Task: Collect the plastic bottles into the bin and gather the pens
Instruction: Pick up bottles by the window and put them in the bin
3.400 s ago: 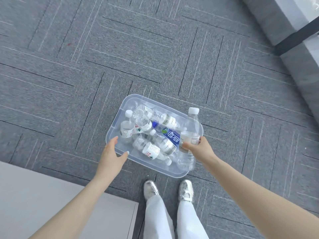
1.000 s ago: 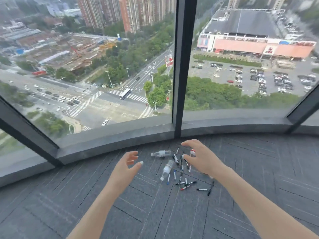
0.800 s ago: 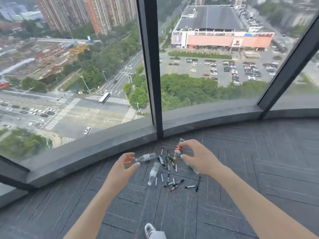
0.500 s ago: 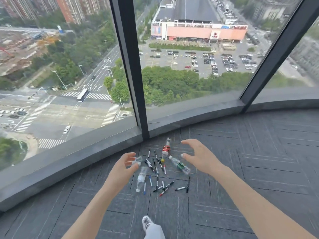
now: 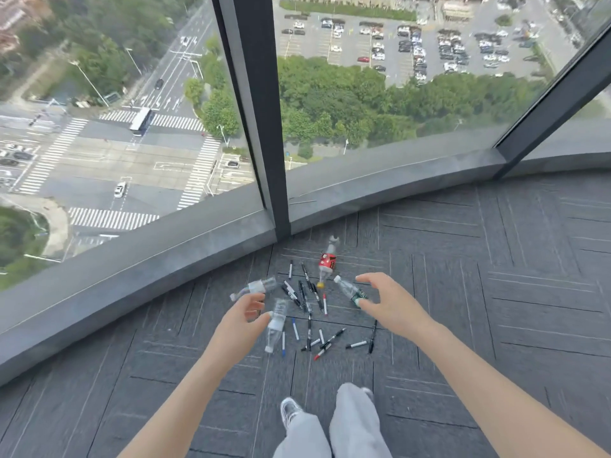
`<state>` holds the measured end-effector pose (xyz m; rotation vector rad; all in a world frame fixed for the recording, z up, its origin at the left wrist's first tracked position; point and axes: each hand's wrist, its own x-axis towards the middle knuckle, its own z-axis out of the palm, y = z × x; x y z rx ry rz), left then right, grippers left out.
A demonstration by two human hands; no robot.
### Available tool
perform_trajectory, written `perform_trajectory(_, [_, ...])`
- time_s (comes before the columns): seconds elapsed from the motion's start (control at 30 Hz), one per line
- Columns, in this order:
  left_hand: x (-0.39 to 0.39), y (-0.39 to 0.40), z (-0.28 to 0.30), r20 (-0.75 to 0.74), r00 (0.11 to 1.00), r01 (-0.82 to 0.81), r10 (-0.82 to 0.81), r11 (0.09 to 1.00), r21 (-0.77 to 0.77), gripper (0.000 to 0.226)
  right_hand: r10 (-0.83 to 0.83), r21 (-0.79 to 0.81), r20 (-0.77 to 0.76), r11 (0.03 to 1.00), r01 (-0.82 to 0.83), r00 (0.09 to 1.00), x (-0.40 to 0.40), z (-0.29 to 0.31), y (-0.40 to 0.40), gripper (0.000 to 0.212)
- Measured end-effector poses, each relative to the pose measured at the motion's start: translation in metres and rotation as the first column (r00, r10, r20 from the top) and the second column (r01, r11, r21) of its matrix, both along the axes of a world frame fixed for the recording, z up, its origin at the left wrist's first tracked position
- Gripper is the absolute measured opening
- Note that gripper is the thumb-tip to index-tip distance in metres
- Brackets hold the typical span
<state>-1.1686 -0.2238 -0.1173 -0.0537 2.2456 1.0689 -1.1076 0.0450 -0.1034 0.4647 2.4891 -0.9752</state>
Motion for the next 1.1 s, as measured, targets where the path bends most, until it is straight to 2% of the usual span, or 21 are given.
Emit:
perform_trajectory(0.23, [-0.026,0.023,-0.139,0.103,0.995,0.021,-0.013,0.997,-0.075,0.041,0.022,0.052,0.126,0.998,-0.028,0.992,-0.039,-0.154,0.022,0.046])
perform_trajectory(0.43, [-0.054,0.086,-0.311,0.133,0.989,0.076,-0.064,0.993,-0.087,0.042,0.075,0.21,0.158,0.972,-0.108,0.985,-0.054,-0.321,0.074,0.044])
perform_trajectory(0.6, [-0.063,0.14,-0.447,0.165,0.975,0.167,-0.15,0.982,-0.092,0.04,0.04,0.314,0.175,0.945,-0.094,0.984,-0.051,-0.458,0.115,0.049])
perform_trajectory(0.73, [-0.084,0.166,-0.526,0.087,0.972,0.225,-0.216,0.968,-0.114,0.039,-0.004,0.405,0.158,0.912,-0.061,0.987,-0.051,-0.552,0.134,0.068])
perform_trajectory(0.87, [-0.116,0.188,-0.58,-0.039,0.975,0.214,-0.22,0.968,-0.132,0.037,-0.036,0.433,0.153,0.901,-0.034,0.988,-0.061,-0.626,0.143,0.086])
perform_trajectory(0.97, [-0.138,0.209,-0.607,-0.164,0.957,0.221,-0.239,0.968,-0.12,0.035,-0.045,0.419,0.172,0.907,-0.032,0.984,-0.064,-0.664,0.148,0.098])
perform_trajectory(1.1, [-0.169,0.249,-0.624,-0.375,0.883,0.248,-0.282,0.959,-0.136,0.036,-0.066,0.447,0.153,0.894,-0.009,0.986,-0.065,-0.687,0.149,0.106])
